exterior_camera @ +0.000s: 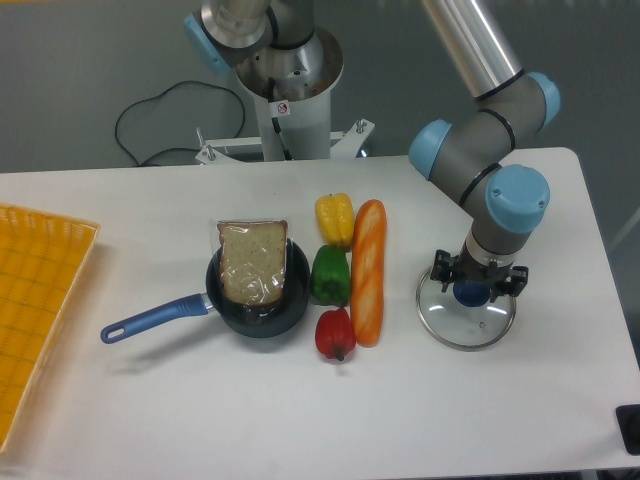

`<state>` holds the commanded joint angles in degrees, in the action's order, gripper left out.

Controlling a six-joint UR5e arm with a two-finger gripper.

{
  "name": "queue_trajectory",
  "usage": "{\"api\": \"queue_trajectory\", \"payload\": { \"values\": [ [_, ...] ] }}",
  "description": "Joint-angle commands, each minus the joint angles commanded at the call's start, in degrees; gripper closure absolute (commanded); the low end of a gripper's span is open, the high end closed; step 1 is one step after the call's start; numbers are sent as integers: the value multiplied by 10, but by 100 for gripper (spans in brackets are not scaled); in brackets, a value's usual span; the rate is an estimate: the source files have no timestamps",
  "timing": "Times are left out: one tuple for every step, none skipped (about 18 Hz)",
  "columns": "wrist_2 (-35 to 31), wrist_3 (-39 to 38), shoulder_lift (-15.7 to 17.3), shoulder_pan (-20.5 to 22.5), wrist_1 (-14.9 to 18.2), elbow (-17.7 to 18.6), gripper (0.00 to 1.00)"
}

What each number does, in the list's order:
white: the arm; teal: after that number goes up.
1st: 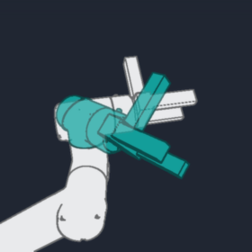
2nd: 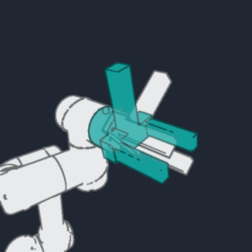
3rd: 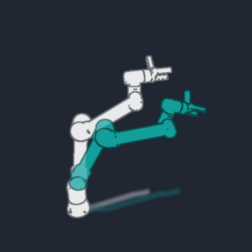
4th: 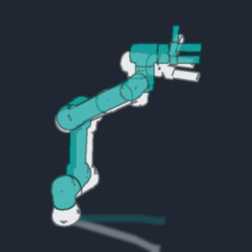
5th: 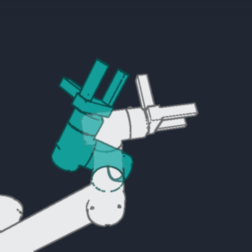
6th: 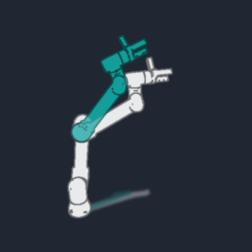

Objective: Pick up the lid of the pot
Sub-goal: 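Close the gripper around the blue knob of the glass lid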

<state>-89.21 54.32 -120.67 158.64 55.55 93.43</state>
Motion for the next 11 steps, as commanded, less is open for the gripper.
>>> {"api": "queue_trajectory", "payload": {
  "values": [
    [0, 1, -1, -1, 0, 0, 30],
    [0, 1, -1, -1, 0, 0, 31],
    [0, 1, -1, -1, 0, 0, 33],
    [0, 1, -1, -1, -1, 0, 34],
    [0, 1, -1, -1, 0, 0, 36],
    [0, 1, -1, -1, -1, 0, 37],
    [0, 0, -1, -1, 0, 0, 38],
    [0, 0, -1, -1, -1, 0, 40],
    [0, 0, -1, -1, -1, 0, 42],
    [0, 0, -1, -1, -1, 0, 44],
    [0, -1, -1, -2, -1, 0, 46]
  ]
}}
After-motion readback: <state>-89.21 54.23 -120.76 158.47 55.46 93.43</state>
